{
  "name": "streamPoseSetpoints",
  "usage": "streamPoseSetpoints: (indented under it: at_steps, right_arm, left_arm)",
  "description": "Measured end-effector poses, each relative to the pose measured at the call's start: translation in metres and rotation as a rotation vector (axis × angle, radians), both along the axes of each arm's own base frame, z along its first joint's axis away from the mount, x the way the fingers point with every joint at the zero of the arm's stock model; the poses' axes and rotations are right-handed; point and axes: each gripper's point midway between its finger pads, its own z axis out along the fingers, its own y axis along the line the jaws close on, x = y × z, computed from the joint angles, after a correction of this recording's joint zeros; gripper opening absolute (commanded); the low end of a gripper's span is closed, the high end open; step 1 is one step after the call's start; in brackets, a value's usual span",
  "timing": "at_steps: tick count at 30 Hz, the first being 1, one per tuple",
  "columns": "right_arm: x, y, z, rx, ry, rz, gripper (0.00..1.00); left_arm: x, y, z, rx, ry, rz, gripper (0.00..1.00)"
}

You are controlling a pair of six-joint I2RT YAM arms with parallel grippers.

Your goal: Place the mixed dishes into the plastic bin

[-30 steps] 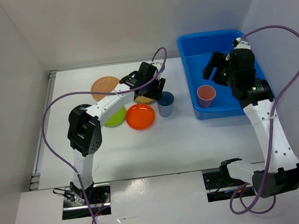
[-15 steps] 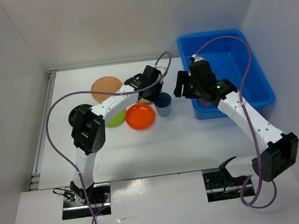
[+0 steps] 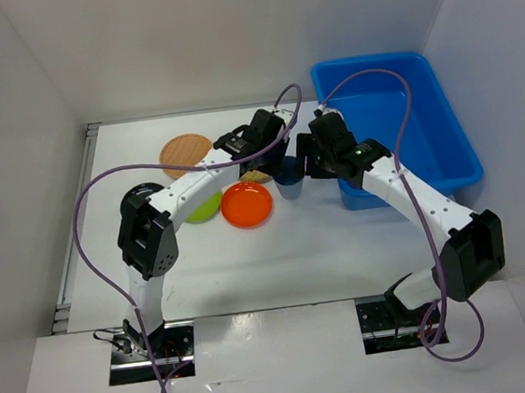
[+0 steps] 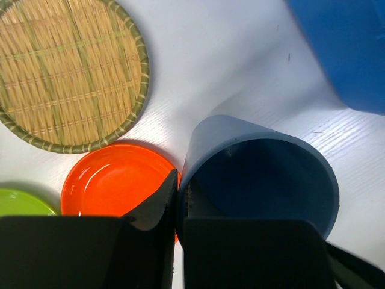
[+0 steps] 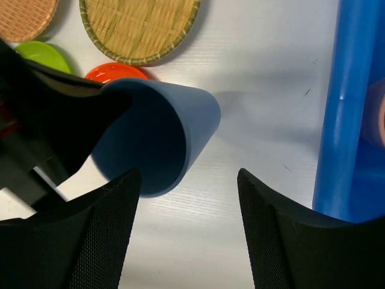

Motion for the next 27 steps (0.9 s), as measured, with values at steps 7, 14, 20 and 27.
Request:
streamPoseSetpoints:
  at_steps: [7, 14, 20, 27]
  right_arm:
    - [0.003, -0.003, -0.001, -0.008, -0.009, -0.024, 0.61]
    - [0.015, 0.0, -0.024, -0.039, 0.026, -0.045, 0.38]
    - [0.014, 0.008, -0.041, -0.079, 0.054, -0.037, 0.0]
    - [0.018, 0.003, -0.039, -0.081, 0.047, -0.079, 0.0]
  left_arm:
    - [-0.007, 0.002, 0.025, -0.02, -0.034, -0.003, 0.0]
    - [-0.014, 0.001, 0.033, -0.004, -0.052, -0.001, 0.0]
    - [-0.02, -0.006, 0.037, 0.006, -0.072, -0.011, 0.03]
    - [-0.022, 0.0, 0.05, -0.018, -0.093, 0.005, 0.39]
